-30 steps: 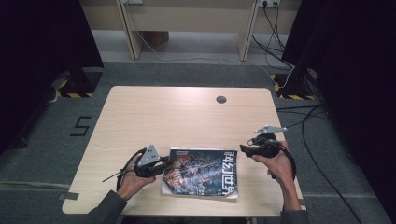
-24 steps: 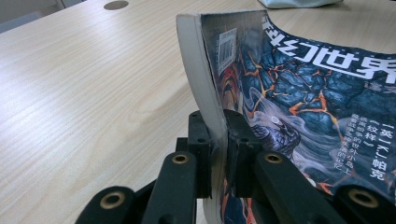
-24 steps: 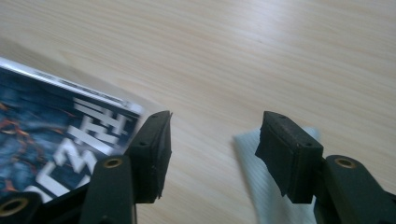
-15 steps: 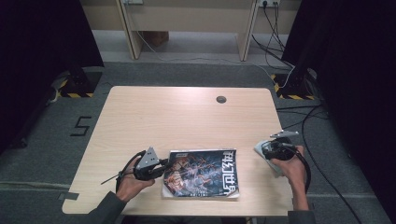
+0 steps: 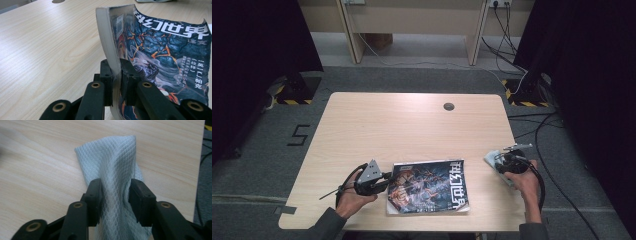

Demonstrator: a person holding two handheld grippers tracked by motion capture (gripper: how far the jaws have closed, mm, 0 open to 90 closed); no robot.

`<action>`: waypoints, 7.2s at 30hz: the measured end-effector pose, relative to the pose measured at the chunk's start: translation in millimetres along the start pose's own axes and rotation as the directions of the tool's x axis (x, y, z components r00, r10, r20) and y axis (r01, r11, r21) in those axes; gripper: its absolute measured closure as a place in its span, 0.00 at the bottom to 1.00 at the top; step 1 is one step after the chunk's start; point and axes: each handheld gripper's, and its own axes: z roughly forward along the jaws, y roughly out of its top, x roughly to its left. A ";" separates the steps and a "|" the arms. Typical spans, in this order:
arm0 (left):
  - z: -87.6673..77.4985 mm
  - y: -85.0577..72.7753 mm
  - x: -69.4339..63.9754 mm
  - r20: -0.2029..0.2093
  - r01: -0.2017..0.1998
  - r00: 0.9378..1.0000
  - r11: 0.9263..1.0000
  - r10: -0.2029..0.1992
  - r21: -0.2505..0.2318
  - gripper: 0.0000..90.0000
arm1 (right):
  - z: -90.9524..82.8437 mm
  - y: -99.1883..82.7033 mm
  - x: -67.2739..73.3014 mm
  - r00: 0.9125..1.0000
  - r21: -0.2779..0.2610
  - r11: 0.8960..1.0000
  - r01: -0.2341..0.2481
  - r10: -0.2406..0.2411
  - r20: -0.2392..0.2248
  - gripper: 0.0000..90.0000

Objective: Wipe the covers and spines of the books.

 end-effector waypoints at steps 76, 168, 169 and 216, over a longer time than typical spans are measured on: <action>12.2 5.2 -16.2 -0.028 -0.044 0.999 0.999 0.043 -0.026 0.90 | -43.5 82.0 239.2 0.802 -0.338 0.861 0.380 -0.489 -0.344 0.87; 10.4 11.2 -21.9 -0.023 -0.096 0.995 0.994 0.095 -0.051 0.90 | 12.8 54.8 83.6 0.952 -0.040 0.985 0.171 -0.175 -0.252 0.87; 10.4 11.2 -21.5 -0.021 -0.095 0.995 0.994 0.094 -0.050 0.90 | 11.2 56.2 87.4 0.947 -0.045 0.983 0.181 -0.186 -0.260 0.87; 12.1 9.6 -20.5 -0.045 -0.104 0.994 0.993 0.102 -0.051 0.89 | -28.5 80.8 188.1 0.838 -0.219 0.897 0.384 -0.438 -0.326 0.87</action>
